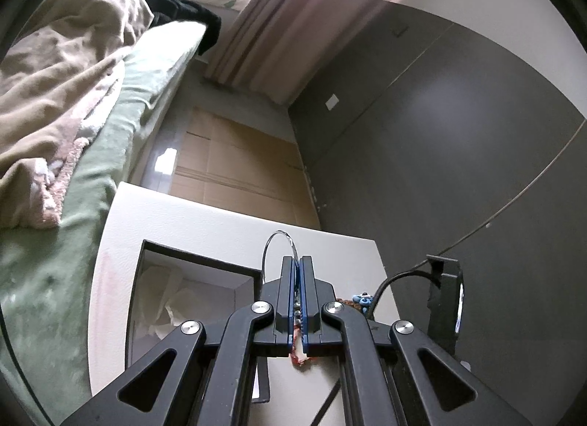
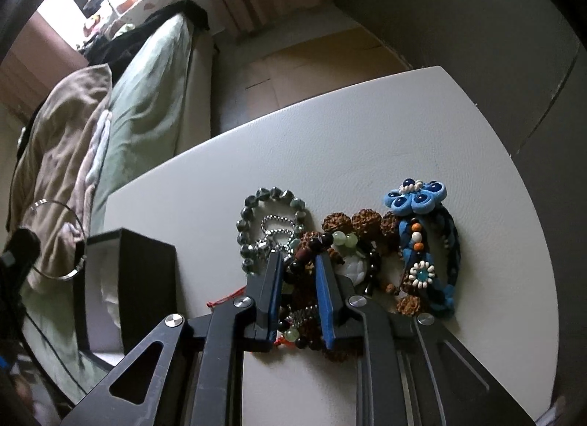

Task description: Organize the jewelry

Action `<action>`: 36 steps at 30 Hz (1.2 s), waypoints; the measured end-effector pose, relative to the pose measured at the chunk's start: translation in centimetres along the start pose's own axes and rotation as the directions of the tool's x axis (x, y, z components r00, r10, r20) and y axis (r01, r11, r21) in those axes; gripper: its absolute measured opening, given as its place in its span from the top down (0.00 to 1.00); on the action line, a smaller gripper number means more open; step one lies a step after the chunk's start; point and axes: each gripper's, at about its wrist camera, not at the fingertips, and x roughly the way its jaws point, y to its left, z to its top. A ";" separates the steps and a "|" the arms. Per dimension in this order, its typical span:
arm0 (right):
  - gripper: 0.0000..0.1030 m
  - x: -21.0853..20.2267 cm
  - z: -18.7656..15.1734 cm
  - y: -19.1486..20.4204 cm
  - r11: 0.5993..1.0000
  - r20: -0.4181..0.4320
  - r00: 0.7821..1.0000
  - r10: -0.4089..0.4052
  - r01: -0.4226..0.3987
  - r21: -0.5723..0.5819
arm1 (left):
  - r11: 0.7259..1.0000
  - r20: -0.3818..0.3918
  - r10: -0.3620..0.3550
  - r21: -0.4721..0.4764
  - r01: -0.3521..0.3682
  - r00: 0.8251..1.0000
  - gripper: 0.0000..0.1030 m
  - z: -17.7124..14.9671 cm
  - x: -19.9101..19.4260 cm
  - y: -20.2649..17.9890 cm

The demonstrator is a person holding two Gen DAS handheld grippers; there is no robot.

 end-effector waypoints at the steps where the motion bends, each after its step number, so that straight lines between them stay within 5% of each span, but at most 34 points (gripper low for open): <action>1: 0.80 0.0 -0.1 0.2 1.000 0.003 1.000 -0.008 0.009 -0.016 | 1.000 0.001 0.001 0.001 -0.001 1.000 0.99 -0.1 -0.1 0.0; 8: 0.85 -0.3 -0.3 0.2 0.999 0.010 1.000 -0.010 0.010 -0.044 | 1.000 0.006 0.014 0.004 -0.014 1.000 0.99 -0.3 -0.7 0.0; 16: 0.87 -1.9 -0.7 -2.1 0.986 0.019 0.989 0.148 -0.149 0.071 | 1.000 0.013 0.024 0.008 -0.024 1.000 0.99 -0.5 -1.4 0.2; 28: 0.91 -5.2 -0.7 -3.0 0.963 0.103 0.966 0.238 -0.248 0.101 | 0.999 0.043 0.031 -0.016 -0.030 0.999 0.99 0.1 -2.8 1.3; 36: 0.91 -6.8 -0.5 -1.9 0.923 0.158 0.917 0.366 -0.380 0.066 | 0.999 0.059 0.026 -0.021 -0.025 0.998 0.99 0.6 -3.3 1.7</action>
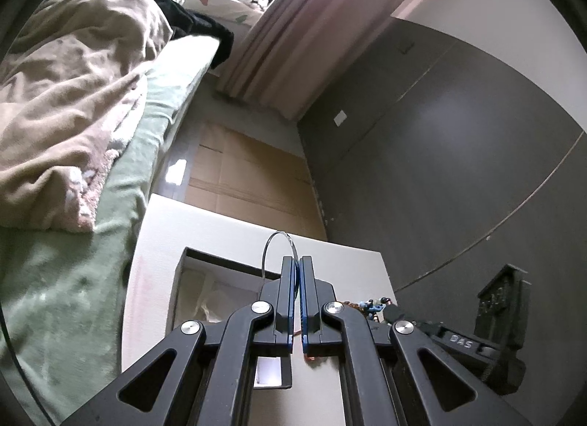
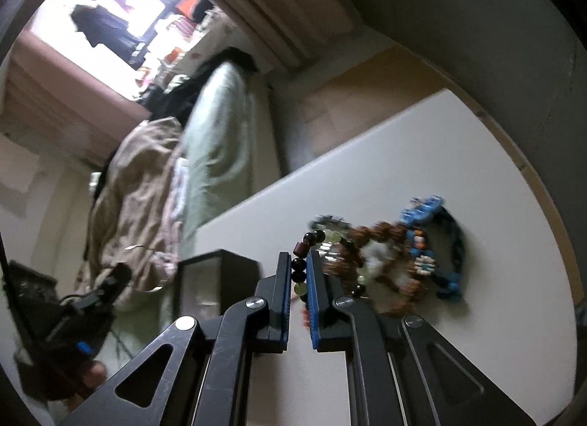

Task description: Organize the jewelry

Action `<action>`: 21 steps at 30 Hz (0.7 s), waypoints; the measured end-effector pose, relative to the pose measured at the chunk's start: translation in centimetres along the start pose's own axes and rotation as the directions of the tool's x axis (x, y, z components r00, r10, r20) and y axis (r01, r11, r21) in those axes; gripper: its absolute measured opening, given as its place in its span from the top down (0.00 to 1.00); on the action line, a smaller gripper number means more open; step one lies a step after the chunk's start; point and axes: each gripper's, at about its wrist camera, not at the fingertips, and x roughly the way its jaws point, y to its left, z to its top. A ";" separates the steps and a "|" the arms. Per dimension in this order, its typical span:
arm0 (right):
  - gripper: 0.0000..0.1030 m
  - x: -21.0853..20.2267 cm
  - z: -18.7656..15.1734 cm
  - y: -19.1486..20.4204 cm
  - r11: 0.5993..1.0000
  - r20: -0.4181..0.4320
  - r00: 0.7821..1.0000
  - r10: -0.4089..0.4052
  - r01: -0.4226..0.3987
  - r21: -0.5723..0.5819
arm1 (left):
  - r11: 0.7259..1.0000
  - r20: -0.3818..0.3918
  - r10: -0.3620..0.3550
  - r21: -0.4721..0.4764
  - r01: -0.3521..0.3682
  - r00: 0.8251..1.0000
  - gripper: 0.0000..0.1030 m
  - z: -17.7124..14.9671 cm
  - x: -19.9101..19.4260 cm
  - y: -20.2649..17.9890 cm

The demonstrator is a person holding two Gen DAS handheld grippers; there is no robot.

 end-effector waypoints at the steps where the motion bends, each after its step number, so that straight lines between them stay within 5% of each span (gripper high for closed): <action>1: 0.91 0.0 -0.1 0.5 1.000 0.004 1.000 0.026 -0.026 -0.007 | 1.000 0.004 0.000 -0.001 0.000 1.000 0.99 0.0 -0.2 0.1; 14: 0.91 3.3 -2.2 7.5 0.950 -0.061 0.952 0.299 -0.303 -0.080 | 1.000 0.033 0.013 -0.014 -0.012 0.999 0.99 0.9 -1.7 0.9; 16: 0.90 4.4 -2.6 8.5 0.954 -0.082 0.958 0.276 -0.283 -0.099 | 1.000 0.033 0.014 -0.017 -0.014 0.999 0.99 0.9 -1.7 1.0; 17: 0.86 5.2 -2.8 8.9 0.958 -0.105 0.961 0.255 -0.266 -0.104 | 1.000 0.031 0.015 -0.017 -0.015 0.999 0.99 1.0 -1.6 1.1; 20: 0.55 7.2 -3.2 9.0 0.970 -0.166 0.964 0.210 -0.227 -0.092 | 1.000 0.015 0.021 -0.018 -0.021 1.000 0.99 1.0 -1.2 1.3; 21: 0.54 7.3 -3.2 8.7 0.974 -0.155 0.969 0.194 -0.209 -0.087 | 1.000 0.008 0.024 -0.018 -0.023 1.000 0.99 0.9 -1.0 1.3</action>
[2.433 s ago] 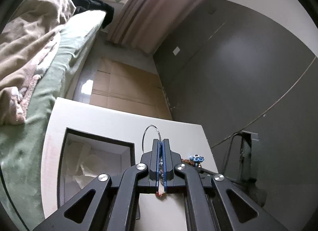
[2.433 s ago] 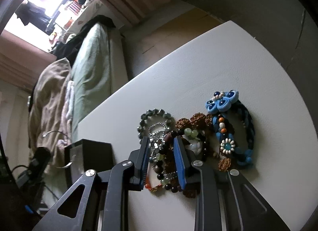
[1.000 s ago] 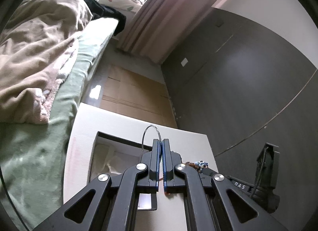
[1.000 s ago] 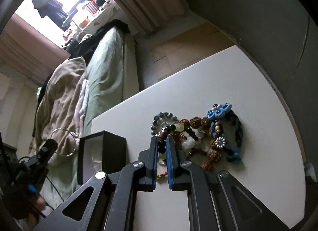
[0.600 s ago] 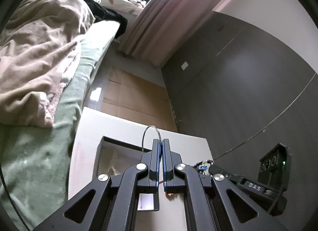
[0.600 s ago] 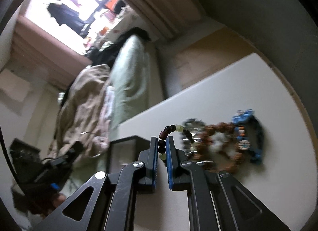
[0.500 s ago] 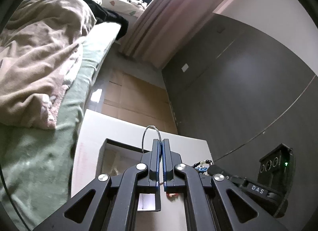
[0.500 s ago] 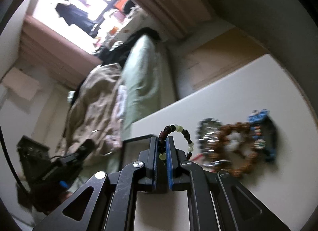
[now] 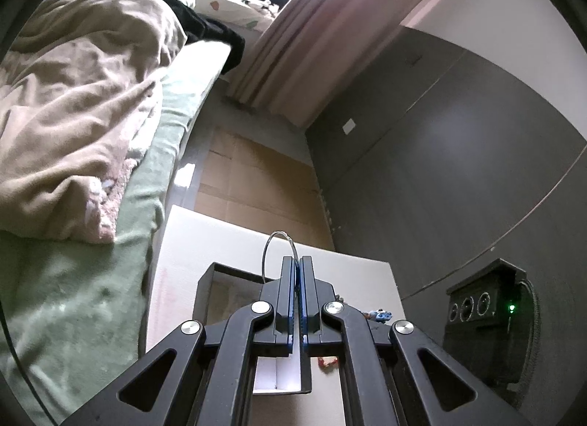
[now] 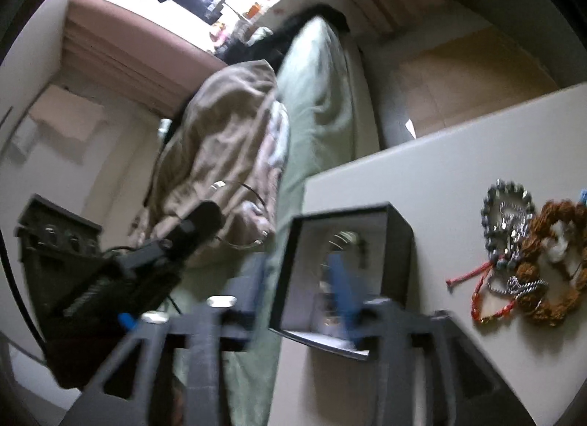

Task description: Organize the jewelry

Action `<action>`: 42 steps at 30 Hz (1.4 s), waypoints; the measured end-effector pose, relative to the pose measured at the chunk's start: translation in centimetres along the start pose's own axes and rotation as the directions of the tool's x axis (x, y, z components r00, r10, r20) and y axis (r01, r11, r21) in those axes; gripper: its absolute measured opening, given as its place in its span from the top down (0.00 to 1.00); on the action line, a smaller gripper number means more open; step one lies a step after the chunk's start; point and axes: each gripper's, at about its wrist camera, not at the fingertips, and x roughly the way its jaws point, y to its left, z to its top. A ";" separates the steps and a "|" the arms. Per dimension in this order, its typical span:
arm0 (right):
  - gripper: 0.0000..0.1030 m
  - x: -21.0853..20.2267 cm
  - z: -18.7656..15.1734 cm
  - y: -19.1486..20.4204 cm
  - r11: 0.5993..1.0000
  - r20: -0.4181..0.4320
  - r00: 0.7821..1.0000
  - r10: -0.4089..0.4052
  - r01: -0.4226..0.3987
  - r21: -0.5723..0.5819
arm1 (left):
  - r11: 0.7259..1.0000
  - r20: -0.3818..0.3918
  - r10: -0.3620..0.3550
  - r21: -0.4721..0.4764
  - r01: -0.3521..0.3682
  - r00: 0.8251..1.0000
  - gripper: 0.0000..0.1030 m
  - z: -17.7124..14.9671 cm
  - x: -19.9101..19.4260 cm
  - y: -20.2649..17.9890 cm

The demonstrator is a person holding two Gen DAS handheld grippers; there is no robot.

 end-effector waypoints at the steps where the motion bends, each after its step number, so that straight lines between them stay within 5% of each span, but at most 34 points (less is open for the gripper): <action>1: 0.54 -0.2 0.1 -0.3 1.000 0.002 1.000 -0.012 0.012 0.005 | 1.000 -0.011 0.003 0.000 -0.003 1.000 0.99 -0.1 0.3 0.0; 15: 0.49 -6.2 0.4 -4.1 0.989 0.090 0.986 -0.138 0.132 0.068 | 0.997 -0.132 0.073 -0.004 -0.074 0.989 0.99 -1.6 1.8 0.3; 19: 0.49 -7.8 -0.1 -5.1 0.984 0.100 0.982 -0.163 0.154 0.086 | 0.989 -0.162 0.144 -0.009 -0.147 0.976 0.94 -1.9 2.0 0.7; 23: 0.49 -8.8 -0.6 -6.1 0.979 0.105 0.977 -0.183 0.171 0.111 | 0.987 -0.177 0.133 -0.068 -0.147 0.975 0.39 -2.2 1.7 1.6; 24: 0.49 -9.1 -0.7 -6.4 0.977 0.105 0.976 -0.189 0.177 0.118 | 0.987 -0.157 0.134 -0.069 -0.146 0.979 0.37 -2.3 1.2 1.5; 42: 0.49 -13.1 -0.7 -9.6 0.950 0.153 0.950 -0.271 0.238 0.202 | 0.998 -0.128 0.045 0.038 -0.040 0.991 0.39 -3.6 2.8 -3.4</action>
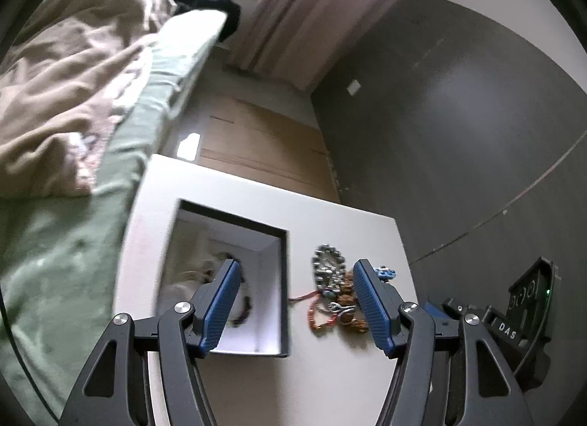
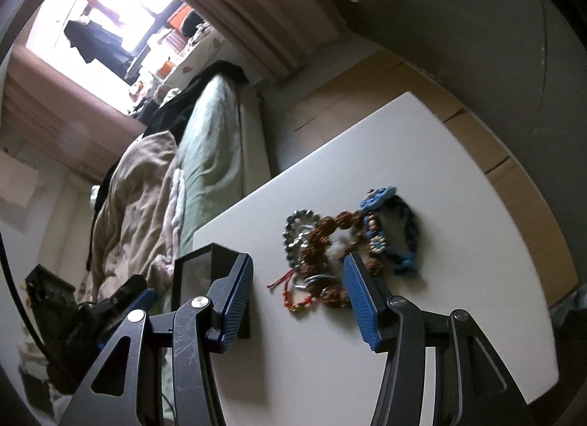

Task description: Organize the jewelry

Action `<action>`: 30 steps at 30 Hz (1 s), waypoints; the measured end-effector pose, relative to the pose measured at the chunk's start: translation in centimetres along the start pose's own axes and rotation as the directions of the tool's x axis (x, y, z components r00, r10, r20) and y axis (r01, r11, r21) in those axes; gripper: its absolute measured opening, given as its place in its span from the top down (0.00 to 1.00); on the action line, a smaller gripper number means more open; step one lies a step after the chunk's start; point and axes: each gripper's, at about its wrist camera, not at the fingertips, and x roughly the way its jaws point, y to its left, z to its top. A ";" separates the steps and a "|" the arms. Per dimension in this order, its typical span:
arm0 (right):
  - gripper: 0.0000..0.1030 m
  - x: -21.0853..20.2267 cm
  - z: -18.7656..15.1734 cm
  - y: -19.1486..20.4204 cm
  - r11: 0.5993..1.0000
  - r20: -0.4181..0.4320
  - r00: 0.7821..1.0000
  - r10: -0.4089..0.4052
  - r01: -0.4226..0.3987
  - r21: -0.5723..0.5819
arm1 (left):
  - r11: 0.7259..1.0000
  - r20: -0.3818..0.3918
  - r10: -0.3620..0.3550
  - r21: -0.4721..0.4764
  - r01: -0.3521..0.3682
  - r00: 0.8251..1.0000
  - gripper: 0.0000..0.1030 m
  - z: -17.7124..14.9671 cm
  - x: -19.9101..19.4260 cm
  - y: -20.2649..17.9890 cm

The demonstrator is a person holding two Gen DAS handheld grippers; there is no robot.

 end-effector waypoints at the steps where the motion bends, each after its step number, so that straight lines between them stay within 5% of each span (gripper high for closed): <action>1: 0.49 -0.2 0.2 -0.2 1.000 0.002 1.000 -0.005 0.005 0.004 | 1.000 0.000 -0.007 0.010 0.007 1.000 0.41 -0.1 0.3 -0.4; 18: 0.49 0.1 2.8 -4.1 0.994 -0.023 0.997 -0.075 0.077 0.079 | 0.993 -0.102 -0.009 0.120 0.021 0.995 0.77 -0.5 7.9 -5.5; 30: 0.49 0.7 3.4 -5.0 0.991 -0.045 0.997 -0.055 0.060 0.124 | 0.989 -0.154 0.048 0.148 -0.025 0.987 0.80 -0.5 12.9 -7.2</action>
